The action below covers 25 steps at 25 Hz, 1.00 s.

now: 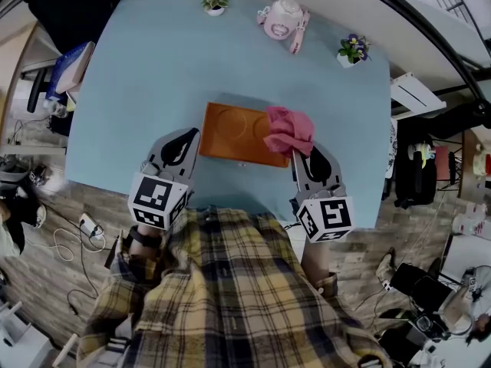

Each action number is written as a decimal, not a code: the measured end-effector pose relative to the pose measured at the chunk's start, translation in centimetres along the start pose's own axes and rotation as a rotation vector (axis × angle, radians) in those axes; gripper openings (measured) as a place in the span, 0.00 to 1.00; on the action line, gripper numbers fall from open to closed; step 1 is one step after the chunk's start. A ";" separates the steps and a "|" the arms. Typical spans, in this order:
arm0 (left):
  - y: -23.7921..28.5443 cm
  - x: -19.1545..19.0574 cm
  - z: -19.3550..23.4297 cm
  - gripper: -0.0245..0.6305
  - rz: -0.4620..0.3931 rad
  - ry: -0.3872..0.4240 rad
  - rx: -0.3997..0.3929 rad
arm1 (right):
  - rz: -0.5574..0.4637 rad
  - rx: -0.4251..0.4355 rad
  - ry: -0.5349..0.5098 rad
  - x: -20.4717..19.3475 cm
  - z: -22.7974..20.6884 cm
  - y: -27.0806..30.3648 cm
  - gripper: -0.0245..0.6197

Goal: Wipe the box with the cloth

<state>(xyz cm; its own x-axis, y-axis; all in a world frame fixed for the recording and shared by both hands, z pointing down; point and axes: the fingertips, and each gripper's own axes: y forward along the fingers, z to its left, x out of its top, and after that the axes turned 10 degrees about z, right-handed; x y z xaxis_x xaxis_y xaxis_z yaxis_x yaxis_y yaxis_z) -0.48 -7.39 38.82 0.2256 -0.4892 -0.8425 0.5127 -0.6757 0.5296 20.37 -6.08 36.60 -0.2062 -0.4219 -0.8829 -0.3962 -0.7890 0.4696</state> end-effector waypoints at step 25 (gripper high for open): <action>-0.3 -0.2 0.2 0.02 -0.001 0.001 0.015 | 0.010 0.006 0.004 -0.3 0.2 0.1 0.17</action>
<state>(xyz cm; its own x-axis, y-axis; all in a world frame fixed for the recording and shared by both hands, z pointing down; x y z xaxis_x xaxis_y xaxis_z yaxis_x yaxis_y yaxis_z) -0.88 -7.18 38.89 0.2262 -0.4880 -0.8430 0.5002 -0.6844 0.5305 20.23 -5.97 36.92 -0.2070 -0.4315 -0.8781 -0.3991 -0.7822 0.4785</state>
